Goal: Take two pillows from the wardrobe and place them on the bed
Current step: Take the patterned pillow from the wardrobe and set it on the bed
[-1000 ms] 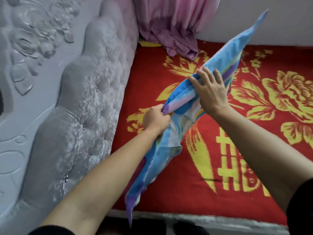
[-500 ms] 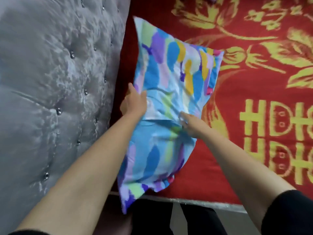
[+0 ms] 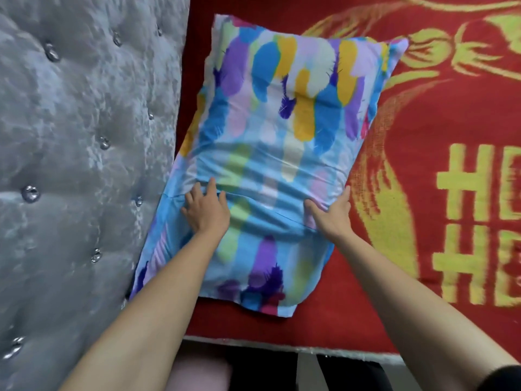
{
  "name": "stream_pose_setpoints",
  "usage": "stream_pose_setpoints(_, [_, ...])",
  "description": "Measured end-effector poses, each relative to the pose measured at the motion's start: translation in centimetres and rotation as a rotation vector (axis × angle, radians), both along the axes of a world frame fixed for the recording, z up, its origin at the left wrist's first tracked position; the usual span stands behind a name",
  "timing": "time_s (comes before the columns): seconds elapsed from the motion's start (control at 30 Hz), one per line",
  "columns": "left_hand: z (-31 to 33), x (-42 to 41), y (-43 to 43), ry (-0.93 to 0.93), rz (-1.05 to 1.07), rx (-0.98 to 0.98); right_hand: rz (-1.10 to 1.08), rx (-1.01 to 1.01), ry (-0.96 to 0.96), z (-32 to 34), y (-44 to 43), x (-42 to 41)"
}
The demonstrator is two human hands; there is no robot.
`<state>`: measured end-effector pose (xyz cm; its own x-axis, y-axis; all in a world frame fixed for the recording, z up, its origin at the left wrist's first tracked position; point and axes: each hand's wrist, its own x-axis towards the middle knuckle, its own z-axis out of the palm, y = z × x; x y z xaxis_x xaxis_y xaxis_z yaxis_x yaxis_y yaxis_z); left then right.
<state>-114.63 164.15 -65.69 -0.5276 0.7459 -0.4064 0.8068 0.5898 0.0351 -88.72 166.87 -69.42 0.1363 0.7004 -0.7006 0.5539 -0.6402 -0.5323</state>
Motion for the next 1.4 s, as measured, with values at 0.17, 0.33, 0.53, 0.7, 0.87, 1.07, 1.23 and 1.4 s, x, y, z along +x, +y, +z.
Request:
stream_pose_setpoints(0.17, [-1.5,-2.6,1.8,-0.055,0.174,0.206,-0.172,-0.064,0.040,-0.6,0.1,-0.7])
stream_pose_setpoints(0.33, [-2.0,-4.4,4.1,-0.140,0.397,0.099,-0.223,0.129,-0.068,0.0,0.6,-1.0])
stream_pose_setpoints(0.53, [-0.3,-4.7,4.8,-0.058,0.383,0.257,-0.133,0.386,-0.160,2.5,0.1,-2.9])
stream_pose_setpoints(0.7, [3.3,-3.4,5.9,-0.027,0.323,0.510,-0.124,0.699,-0.206,5.5,3.7,-3.1])
stream_pose_setpoints(0.87, [6.8,-3.8,10.3,-0.045,0.284,0.769,-0.124,0.934,-0.235,9.8,10.4,-2.7])
stream_pose_setpoints(1.07, [7.7,-6.3,14.7,0.030,0.207,0.688,-0.061,0.919,-0.176,10.1,17.1,-4.0])
stream_pose_setpoints(1.23, [4.1,-7.0,12.9,-0.074,0.100,0.438,0.190,0.484,-0.218,4.3,17.4,-3.6])
stream_pose_setpoints(1.4, [-2.3,-5.3,5.9,-0.177,-0.127,0.026,0.465,0.258,-0.213,-0.8,9.8,-0.6])
